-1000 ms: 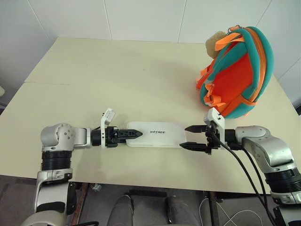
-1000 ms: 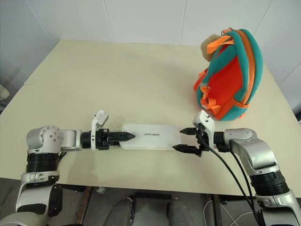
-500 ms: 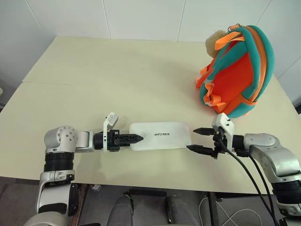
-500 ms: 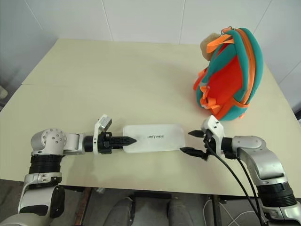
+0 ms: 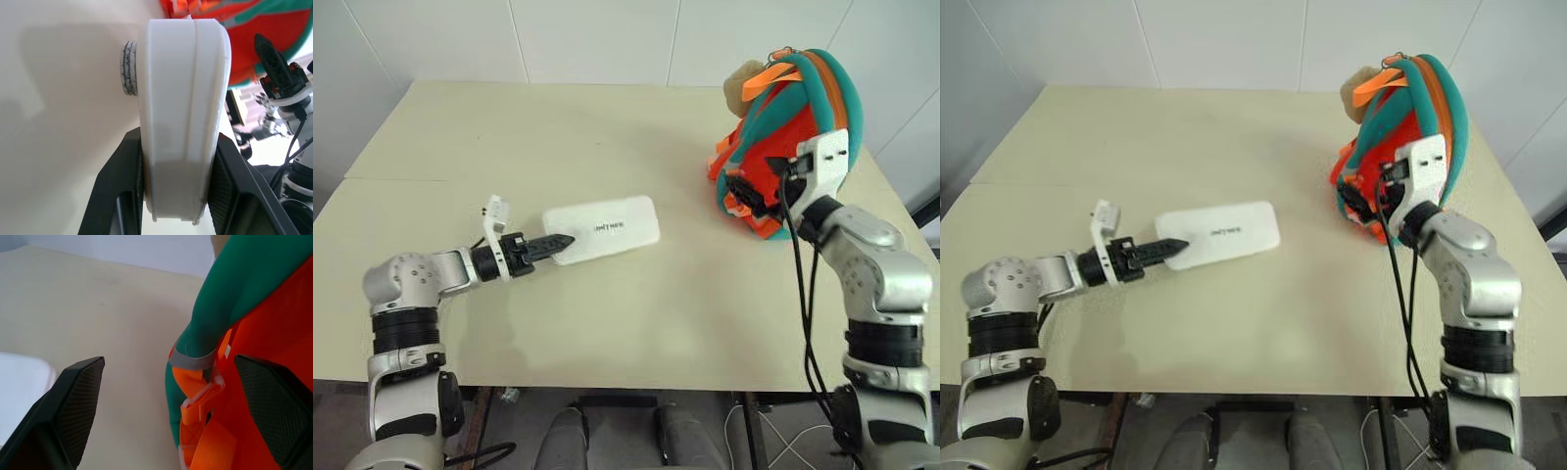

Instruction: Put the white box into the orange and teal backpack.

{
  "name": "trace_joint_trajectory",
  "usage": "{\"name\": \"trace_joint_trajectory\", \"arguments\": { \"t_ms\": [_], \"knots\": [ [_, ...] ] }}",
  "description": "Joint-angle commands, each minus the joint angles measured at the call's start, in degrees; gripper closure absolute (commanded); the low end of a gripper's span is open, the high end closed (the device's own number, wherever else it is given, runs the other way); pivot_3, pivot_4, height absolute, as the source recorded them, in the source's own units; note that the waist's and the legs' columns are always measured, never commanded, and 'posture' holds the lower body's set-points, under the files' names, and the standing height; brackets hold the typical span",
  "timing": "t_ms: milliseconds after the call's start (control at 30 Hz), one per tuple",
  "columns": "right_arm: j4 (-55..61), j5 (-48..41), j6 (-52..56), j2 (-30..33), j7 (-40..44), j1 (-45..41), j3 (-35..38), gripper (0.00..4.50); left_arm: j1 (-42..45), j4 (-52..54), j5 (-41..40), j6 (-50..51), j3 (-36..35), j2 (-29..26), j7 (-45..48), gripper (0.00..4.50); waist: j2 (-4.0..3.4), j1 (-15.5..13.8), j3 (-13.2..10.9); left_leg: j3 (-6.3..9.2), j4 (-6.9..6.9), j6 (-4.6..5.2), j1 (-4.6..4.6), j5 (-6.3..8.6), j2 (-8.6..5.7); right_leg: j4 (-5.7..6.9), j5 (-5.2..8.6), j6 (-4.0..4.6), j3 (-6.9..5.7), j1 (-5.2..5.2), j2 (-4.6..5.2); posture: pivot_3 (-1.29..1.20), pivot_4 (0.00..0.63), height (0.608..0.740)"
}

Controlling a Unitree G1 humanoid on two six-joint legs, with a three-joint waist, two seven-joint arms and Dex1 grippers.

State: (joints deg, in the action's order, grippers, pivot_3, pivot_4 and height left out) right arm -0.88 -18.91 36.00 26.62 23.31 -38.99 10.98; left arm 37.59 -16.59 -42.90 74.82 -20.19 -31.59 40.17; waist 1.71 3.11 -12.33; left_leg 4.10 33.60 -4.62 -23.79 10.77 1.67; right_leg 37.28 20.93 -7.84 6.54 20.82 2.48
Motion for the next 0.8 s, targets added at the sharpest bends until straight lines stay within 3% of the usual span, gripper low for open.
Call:
{"name": "trace_joint_trajectory", "arguments": {
  "t_ms": [33,100,333,367,433,567,700,767,800],
  "knots": [
    [-12.7,6.2,-6.5,-3.4,-7.8,-8.4,-2.2,0.0,-2.3,3.5,-0.8,-0.3,-0.9,-0.2,-0.9,3.2,-0.01,0.1,0.0,-0.02,0.02,-0.01,-0.23,0.01,0.0,0.07,0.01,0.0,0.03,0.26,0.01,0.0,0.15,0.74],
    [-19.8,9.4,-10.4,-4.9,-11.3,-12.1,-3.3,0.0,-3.9,5.7,-1.3,-0.3,-1.1,0.1,-1.2,3.2,-0.01,0.1,0.0,-0.06,0.03,-0.07,-0.59,-0.03,0.0,0.2,0.01,0.0,0.06,0.71,0.02,0.0,0.15,0.74],
    [-44.6,14.0,-29.1,-10.4,-21.1,-23.6,-2.9,0.0,-7.8,11.3,-4.3,-0.6,-5.3,2.6,-5.5,3.2,-0.01,0.4,0.0,-0.1,-0.12,-0.08,-0.58,-0.04,0.05,0.18,0.04,0.06,0.03,0.77,-0.01,0.0,0.15,0.74],
    [-47.8,15.1,-33.0,-10.6,-21.3,-24.5,-3.6,0.18,-8.5,12.2,-4.8,-0.7,-6.0,3.0,-6.2,3.2,-0.01,0.4,0.0,-0.11,-0.1,-0.08,-0.58,-0.04,0.03,0.2,0.04,0.05,0.03,0.77,0.0,0.0,0.15,0.74],
    [-51.3,15.8,-38.2,-10.8,-20.9,-25.5,-4.0,0.62,-9.7,13.5,-5.7,-1.0,-6.9,3.5,-7.1,3.2,-0.01,0.5,0.0,-0.11,-0.07,-0.08,-0.58,-0.04,0.03,0.22,0.04,0.05,0.03,0.76,0.0,0.0,0.15,0.74],
    [-50.7,14.2,-43.8,-11.6,-14.4,-24.6,-3.8,2.03,-11.6,14.7,-6.7,-3.5,-8.6,3.7,-7.5,3.2,-0.01,1.1,0.0,-0.1,-0.06,-0.11,-0.56,-0.06,0.05,0.3,0.04,0.05,0.03,0.75,-0.04,0.0,0.15,0.74],
    [-40.3,8.1,-44.4,-12.7,0.4,-20.0,-4.2,3.46,-13.2,15.1,-7.2,-6.3,-9.7,2.7,-6.8,3.2,-0.01,2.0,0.0,-0.09,-0.05,-0.13,-0.51,-0.07,0.06,0.36,0.04,0.04,0.03,0.72,-0.07,0.0,0.15,0.74],
    [-31.5,1.8,-39.4,-13.2,9.7,-16.8,-4.8,4.1,-13.6,15.1,-6.9,-8.0,-9.8,2.3,-6.6,3.2,-0.02,2.0,0.0,-0.09,-0.08,-0.15,-0.48,-0.08,0.11,0.4,0.04,0.04,0.03,0.72,-0.11,0.0,0.15,0.74],
    [-19.9,-6.8,-31.2,-12.0,17.7,-13.0,-6.5,4.37,-13.9,14.7,-6.5,-9.4,-9.9,1.6,-5.8,3.2,-0.02,2.0,0.0,-0.09,-0.09,-0.16,-0.46,-0.09,0.13,0.42,0.04,0.04,0.04,0.73,-0.13,0.0,0.15,0.74]
  ]
}}
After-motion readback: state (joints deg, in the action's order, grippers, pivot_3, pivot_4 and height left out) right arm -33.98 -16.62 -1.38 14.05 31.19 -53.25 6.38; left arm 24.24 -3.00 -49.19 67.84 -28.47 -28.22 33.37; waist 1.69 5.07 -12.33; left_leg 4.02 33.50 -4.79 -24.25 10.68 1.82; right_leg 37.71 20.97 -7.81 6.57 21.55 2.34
